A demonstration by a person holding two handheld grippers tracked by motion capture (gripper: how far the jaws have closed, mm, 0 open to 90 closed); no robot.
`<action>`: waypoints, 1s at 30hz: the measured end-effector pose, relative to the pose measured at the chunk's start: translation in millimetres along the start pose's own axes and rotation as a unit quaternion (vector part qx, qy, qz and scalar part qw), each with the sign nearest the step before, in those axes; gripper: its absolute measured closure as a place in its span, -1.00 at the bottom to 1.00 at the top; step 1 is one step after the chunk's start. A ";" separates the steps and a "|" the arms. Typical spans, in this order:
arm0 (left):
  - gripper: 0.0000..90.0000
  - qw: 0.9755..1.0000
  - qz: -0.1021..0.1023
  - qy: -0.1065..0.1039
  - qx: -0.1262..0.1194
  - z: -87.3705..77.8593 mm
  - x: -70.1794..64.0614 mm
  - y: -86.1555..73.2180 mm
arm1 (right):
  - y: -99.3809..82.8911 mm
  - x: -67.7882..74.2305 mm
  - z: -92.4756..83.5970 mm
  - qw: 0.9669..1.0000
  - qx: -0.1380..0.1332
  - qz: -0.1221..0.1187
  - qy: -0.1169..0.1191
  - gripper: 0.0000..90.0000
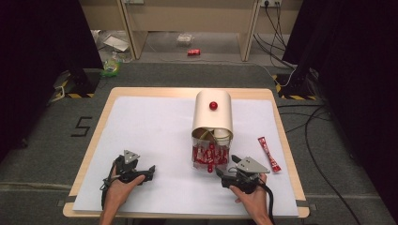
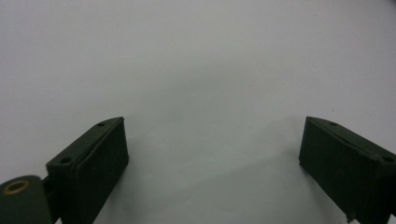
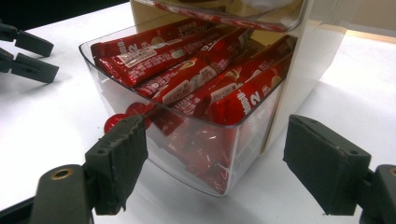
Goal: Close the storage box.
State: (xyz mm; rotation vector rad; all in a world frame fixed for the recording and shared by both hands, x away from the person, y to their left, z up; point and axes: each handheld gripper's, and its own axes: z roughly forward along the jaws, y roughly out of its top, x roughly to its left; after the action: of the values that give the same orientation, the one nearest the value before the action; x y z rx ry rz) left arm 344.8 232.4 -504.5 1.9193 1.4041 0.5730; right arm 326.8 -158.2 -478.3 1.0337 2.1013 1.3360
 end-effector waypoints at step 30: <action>-0.84 1.000 0.000 0.000 0.000 0.0 0.1 -0.1 | 6.7 -6.9 10.7 1.000 -0.009 -0.003 -0.012 -0.51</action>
State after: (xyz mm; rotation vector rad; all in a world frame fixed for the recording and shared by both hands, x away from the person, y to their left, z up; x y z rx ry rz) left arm 344.8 232.5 -504.5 1.9186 1.4036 0.5726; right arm 340.9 -155.8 -477.2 1.0311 2.0702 1.3308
